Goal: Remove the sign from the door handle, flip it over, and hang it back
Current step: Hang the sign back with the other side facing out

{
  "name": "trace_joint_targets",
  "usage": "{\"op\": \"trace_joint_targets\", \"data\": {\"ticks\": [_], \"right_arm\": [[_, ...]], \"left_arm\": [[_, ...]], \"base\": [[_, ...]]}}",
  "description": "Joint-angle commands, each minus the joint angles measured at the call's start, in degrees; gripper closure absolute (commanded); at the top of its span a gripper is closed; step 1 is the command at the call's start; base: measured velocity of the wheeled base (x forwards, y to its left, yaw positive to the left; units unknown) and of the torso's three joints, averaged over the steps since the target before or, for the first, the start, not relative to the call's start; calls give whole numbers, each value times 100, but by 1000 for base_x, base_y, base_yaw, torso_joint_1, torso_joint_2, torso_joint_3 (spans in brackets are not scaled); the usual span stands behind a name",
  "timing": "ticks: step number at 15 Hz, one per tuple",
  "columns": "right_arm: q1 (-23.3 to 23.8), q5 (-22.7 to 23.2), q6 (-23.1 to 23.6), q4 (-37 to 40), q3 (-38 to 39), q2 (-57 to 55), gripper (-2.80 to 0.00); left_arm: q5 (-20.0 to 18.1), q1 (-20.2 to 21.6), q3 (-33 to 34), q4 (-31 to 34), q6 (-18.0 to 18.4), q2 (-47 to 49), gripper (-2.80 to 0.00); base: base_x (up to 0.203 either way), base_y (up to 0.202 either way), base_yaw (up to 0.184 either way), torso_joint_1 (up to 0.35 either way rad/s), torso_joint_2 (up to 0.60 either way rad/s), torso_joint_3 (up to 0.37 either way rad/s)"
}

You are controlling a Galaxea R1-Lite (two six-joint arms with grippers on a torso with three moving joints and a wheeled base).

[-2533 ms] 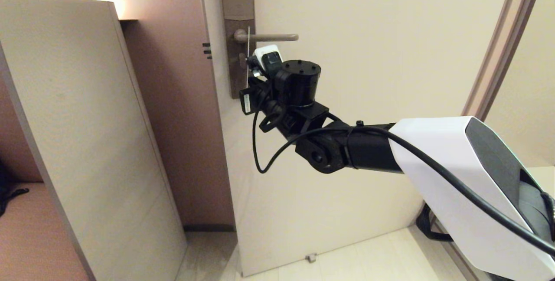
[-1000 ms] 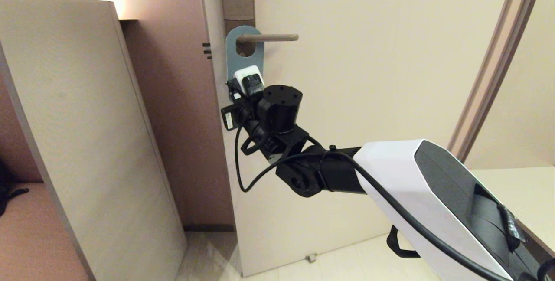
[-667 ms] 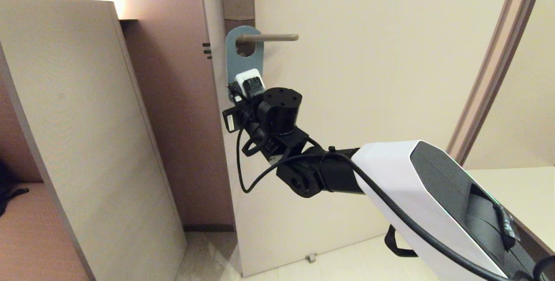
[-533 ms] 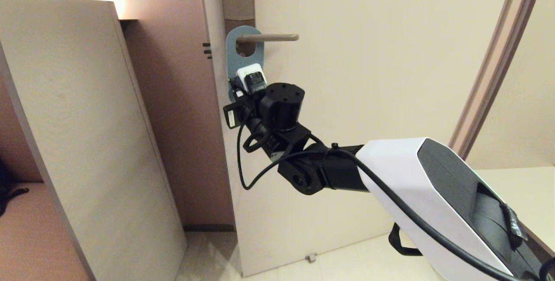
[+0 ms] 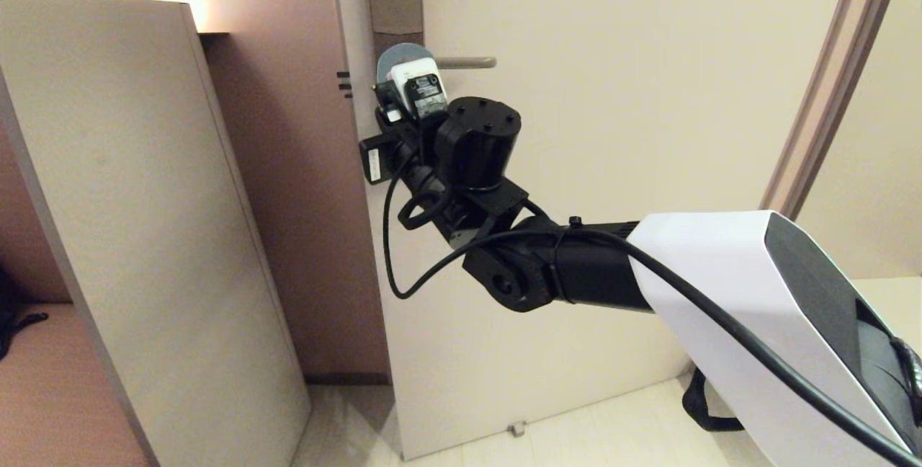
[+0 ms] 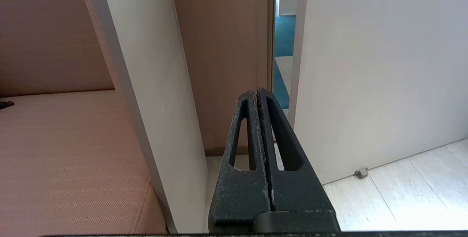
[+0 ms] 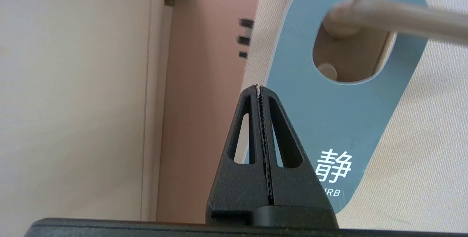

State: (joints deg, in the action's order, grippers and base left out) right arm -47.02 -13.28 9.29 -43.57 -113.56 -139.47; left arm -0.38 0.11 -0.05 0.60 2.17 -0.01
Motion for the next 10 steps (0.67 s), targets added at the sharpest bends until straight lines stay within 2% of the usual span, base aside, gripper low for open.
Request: {"op": "trace_joint_targets", "data": {"ticks": [1,10], "right_arm": [[-26,-21,12,-35,0,-25,0],[155,-34,-41,-38,0,-561,0]], "left_arm": [[-6,6,-3,2,3,1,0],[2,-1,0,2,3,1,0]], "base": [[0,0,0,0,0,0],[0,0,0,0,0,0]]}}
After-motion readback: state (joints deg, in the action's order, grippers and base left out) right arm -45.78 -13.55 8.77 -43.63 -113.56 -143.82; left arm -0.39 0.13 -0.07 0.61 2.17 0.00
